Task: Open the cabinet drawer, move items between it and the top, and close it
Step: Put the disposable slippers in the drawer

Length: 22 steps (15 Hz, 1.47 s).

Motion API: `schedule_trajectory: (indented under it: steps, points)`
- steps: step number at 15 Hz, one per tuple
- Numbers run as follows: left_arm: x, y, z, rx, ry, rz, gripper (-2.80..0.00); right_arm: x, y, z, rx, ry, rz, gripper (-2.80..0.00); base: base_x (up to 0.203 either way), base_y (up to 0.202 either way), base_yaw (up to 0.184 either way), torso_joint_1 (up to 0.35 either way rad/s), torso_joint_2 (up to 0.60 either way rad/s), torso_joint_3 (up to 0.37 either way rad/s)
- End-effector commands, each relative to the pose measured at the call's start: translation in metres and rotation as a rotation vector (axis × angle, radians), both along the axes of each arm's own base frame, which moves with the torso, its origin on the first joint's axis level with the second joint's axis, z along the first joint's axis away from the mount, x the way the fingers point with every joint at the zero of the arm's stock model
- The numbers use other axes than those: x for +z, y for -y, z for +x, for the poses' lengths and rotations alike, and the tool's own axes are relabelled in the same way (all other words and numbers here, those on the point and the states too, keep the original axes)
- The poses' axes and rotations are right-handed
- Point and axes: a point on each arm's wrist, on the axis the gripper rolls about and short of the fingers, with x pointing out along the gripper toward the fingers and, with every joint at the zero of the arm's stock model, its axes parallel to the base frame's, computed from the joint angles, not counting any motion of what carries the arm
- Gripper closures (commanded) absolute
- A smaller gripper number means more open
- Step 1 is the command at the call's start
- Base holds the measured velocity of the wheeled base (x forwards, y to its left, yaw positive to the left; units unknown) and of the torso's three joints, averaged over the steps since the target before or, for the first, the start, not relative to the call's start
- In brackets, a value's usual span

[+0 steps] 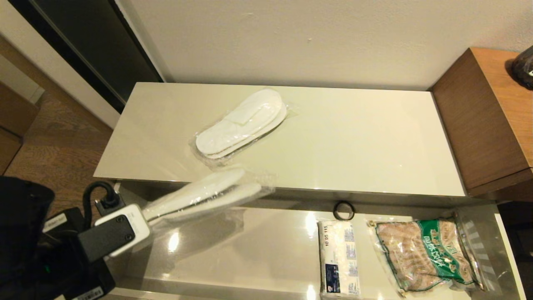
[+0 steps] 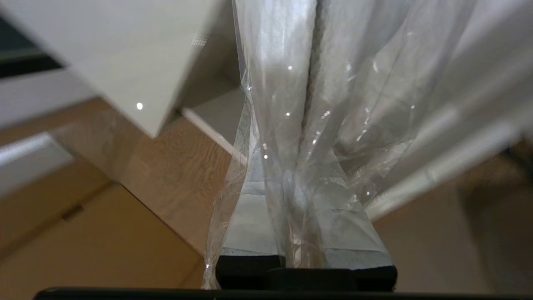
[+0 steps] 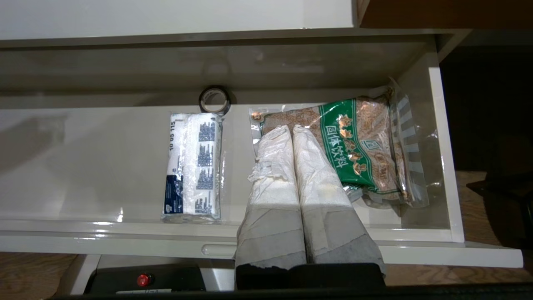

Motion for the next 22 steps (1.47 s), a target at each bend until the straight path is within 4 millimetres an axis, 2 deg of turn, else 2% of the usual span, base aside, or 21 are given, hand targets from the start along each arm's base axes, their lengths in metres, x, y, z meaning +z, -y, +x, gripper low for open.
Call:
schedule_trajectory:
  steps: [1, 5, 9, 13, 18, 21, 22]
  points:
    - [-0.016, 0.003, 0.001, -0.032, -0.063, 0.073, 0.00, 0.000, 0.000, 0.000, 0.000, 0.000, 0.000, 0.00, 0.000, 0.000, 0.000, 0.000, 0.00, 0.000]
    - [-0.047, 0.016, 0.013, -0.057, -0.178, 0.149, 0.00, 0.000, 0.000, 0.000, 0.000, -0.001, 0.000, 0.00, 0.000, 0.000, 0.000, 0.000, 0.00, 0.000]
    - [-0.080, 0.041, 0.045, -0.029, -0.184, 0.119, 0.00, 0.000, 0.000, 0.000, 0.000, -0.002, 0.000, 0.00, 0.000, 0.000, 0.000, 0.000, 0.00, 0.000]
    - [-0.117, 0.055, 0.063, 0.008, -0.224, 0.113, 0.00, 0.000, 0.000, 0.000, 0.000, 0.000, 0.000, 0.00, 0.000, 0.000, 0.000, 0.000, 0.00, 0.000]
    - [-0.145, 0.058, 0.068, 0.029, -0.257, 0.136, 0.00, 0.000, 0.000, 0.000, 0.000, 0.000, 0.000, 0.00, 0.000, 0.000, 0.000, 0.000, 0.00, 0.000]
    - [-0.152, 0.056, 0.071, 0.064, -0.264, 0.173, 0.00, 0.000, 0.000, 0.000, 0.000, 0.000, 0.000, 0.00, 0.000, 0.000, 0.000, 0.000, 0.00, 0.000]
    - [-0.155, 0.055, 0.072, 0.077, -0.267, 0.187, -2.78, 0.000, 0.000, 0.000, 0.000, 0.000, 0.000, 0.00, 0.000, 0.000, 0.000, 0.000, 0.00, 0.000]
